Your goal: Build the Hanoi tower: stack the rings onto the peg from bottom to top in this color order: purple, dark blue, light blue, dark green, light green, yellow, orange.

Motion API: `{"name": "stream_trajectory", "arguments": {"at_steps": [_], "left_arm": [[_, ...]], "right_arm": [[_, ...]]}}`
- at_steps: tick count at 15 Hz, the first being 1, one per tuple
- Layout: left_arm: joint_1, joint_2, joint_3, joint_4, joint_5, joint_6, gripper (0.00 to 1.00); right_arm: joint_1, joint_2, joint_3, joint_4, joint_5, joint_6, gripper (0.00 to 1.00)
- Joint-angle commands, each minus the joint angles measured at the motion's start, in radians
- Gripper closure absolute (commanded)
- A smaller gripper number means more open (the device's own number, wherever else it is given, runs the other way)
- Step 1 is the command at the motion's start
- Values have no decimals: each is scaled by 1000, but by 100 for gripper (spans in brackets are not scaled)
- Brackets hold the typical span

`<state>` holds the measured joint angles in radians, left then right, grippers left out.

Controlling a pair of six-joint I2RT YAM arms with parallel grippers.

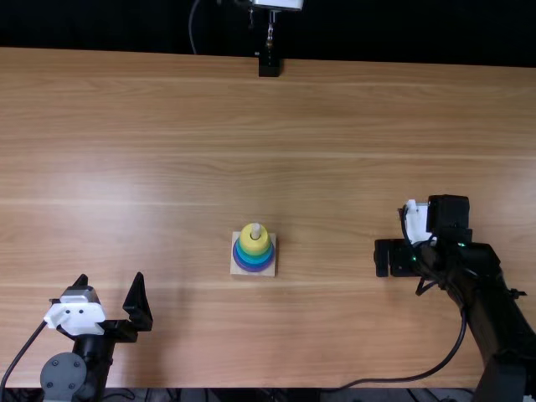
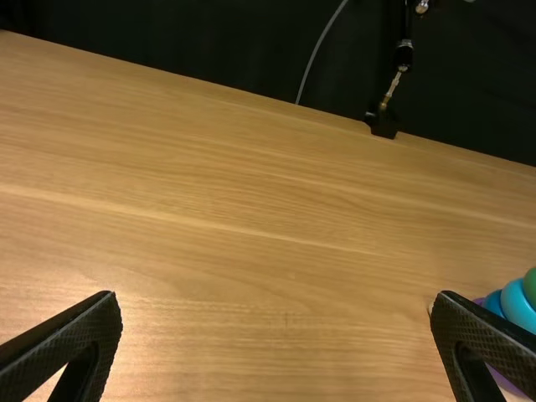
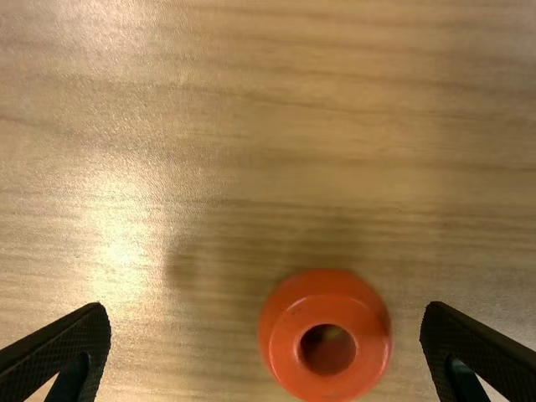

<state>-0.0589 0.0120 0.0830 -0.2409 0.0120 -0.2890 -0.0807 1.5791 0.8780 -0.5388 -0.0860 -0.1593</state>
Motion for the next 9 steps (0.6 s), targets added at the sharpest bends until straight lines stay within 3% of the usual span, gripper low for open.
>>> {"name": "stream_trajectory", "arguments": {"at_steps": [1,9], "left_arm": [[2,-12,-55,-19,12,4,0],[2,-12,-55,-19,14,4,0]], "right_arm": [[13,32,33,-5,-6,-1,0],[15,84,65,-29,-6,-3,0]]}}
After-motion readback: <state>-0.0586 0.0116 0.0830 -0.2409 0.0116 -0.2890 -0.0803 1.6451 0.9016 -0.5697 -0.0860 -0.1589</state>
